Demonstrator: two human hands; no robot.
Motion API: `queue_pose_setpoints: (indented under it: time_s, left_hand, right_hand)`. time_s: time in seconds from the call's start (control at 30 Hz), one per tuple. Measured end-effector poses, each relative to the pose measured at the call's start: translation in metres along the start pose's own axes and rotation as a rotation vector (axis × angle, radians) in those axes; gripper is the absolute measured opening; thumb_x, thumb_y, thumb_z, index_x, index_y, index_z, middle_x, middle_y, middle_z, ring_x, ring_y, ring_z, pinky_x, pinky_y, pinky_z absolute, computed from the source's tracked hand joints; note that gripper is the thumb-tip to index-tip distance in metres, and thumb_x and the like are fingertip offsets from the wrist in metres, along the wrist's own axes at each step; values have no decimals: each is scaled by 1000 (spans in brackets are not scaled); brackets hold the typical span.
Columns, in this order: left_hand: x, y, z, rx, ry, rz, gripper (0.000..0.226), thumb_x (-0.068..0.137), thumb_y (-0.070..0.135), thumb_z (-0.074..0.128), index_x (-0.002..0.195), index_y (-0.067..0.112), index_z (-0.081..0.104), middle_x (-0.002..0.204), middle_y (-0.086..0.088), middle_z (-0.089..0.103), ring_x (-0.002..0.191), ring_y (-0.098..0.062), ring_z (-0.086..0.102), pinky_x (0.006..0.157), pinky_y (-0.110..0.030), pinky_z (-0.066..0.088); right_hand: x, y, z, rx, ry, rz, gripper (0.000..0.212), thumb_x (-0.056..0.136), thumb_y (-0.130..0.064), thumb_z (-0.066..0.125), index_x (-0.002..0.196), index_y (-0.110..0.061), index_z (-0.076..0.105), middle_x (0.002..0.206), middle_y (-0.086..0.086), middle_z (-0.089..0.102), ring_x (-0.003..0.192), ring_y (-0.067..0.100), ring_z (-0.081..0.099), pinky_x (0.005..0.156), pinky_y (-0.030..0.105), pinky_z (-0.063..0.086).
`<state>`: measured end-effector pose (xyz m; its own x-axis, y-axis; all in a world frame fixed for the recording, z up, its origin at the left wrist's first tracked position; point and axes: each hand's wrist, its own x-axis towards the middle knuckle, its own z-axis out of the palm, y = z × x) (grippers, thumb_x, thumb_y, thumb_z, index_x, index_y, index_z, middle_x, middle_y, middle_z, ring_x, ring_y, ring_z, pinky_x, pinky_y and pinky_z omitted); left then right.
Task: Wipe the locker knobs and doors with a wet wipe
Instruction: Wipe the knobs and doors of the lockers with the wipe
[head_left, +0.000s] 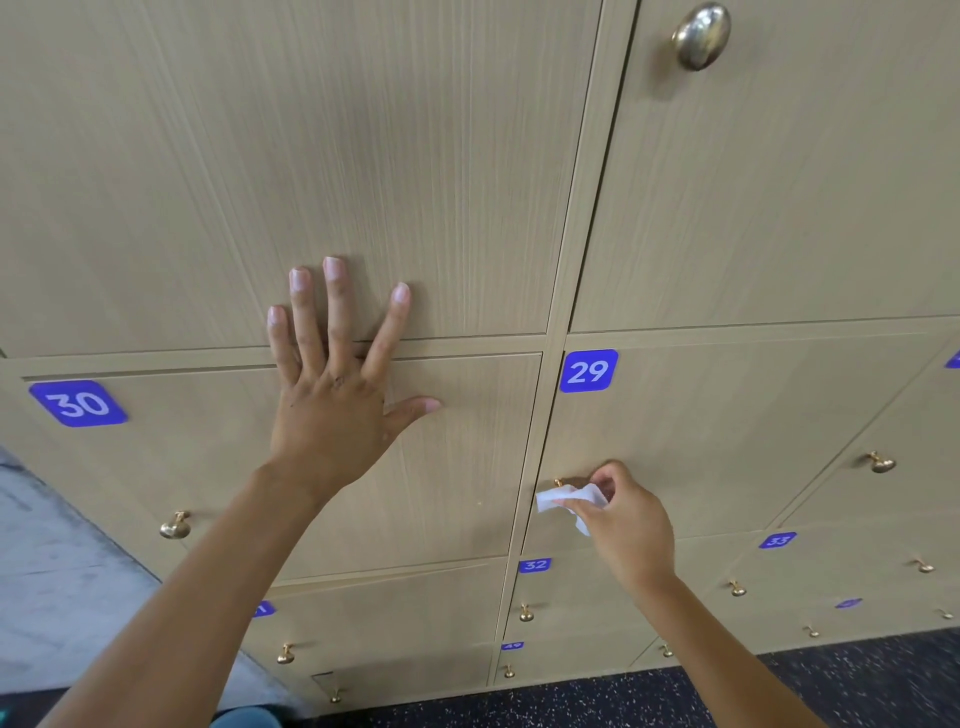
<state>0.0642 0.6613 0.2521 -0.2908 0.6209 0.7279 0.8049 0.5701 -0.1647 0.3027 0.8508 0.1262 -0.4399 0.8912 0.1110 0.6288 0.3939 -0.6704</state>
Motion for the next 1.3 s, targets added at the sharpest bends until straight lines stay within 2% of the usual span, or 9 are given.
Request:
queue_pose_setpoints:
  time_s: [0.13, 0.3, 0.67, 0.73, 0.8, 0.93, 1.0, 1.2, 1.3]
  left_hand:
    - [0, 0, 0, -3, -1, -1, 112, 83, 81, 48, 163, 28, -10, 165, -27, -9, 151, -54, -5, 122, -56, -17]
    - [0, 0, 0, -5, 0, 1, 113, 83, 80, 50, 163, 29, -10, 165, -26, -10, 151, -51, -8, 122, -54, -19]
    - [-1, -1, 1, 10, -1, 0, 112, 85, 81, 53, 164, 27, -7, 165, -26, -11, 151, -53, -6, 122, -55, -17]
    - [-1, -1, 1, 15, -2, 0, 110, 85, 81, 48, 164, 27, -7, 165, -26, -11, 151, -52, -6, 122, -55, -17]
    - [-1, -1, 1, 21, -3, 0, 110, 85, 82, 45, 164, 27, -8, 166, -25, -12, 152, -52, -7, 123, -56, -16]
    - [-1, -1, 2, 16, -3, 1, 112, 85, 82, 49, 163, 28, -9, 166, -23, -16, 152, -51, -7, 123, -55, -16]
    - [-1, -1, 2, 10, -7, 1, 114, 84, 82, 52, 163, 29, -11, 166, -22, -18, 152, -50, -9, 122, -55, -18]
    - [-1, -1, 0, 9, -1, 1, 116, 83, 80, 55, 163, 30, -12, 165, -22, -15, 152, -50, -8, 122, -55, -17]
    - [-1, -1, 0, 16, 2, 4, 117, 82, 80, 57, 163, 30, -11, 165, -22, -16, 152, -49, -8, 122, -56, -15]
  right_hand:
    - [-4, -4, -1, -125, 18, 157, 45, 71, -66, 62, 69, -22, 52, 65, -8, 61, 61, 15, 60, 56, 28, 44]
    - [-3, 0, 5, -204, -24, 153, 56, 83, -66, 61, 58, -17, 50, 56, -4, 53, 53, 17, 49, 48, 26, 30]
    - [2, -3, 29, -32, -211, 63, 40, 97, -36, 48, 67, -12, 59, 63, 0, 64, 63, 21, 60, 57, 32, 46]
    - [1, -10, 29, 53, -282, 65, 37, 95, -38, 38, 82, -22, 69, 65, -2, 67, 63, 11, 63, 63, 29, 49]
    - [0, -19, 28, 235, -358, 70, 37, 92, -39, 32, 103, -34, 67, 59, -9, 61, 50, 1, 55, 56, 19, 44]
    - [7, -26, 26, 748, -465, 442, 28, 103, -27, 35, 113, -21, 60, 66, 3, 50, 54, 20, 43, 55, 28, 41]
    - [10, -24, 25, 848, -519, 529, 23, 104, -26, 36, 110, -20, 57, 67, 5, 45, 55, 22, 41, 56, 31, 39]
    - [13, -29, 23, 258, -466, 202, 21, 91, -29, 48, 84, -19, 65, 59, -8, 59, 49, 19, 54, 54, 25, 43]
    - [12, -33, 28, 64, -374, 236, 24, 90, -31, 44, 82, -22, 64, 75, -8, 72, 57, 21, 61, 60, 28, 46]
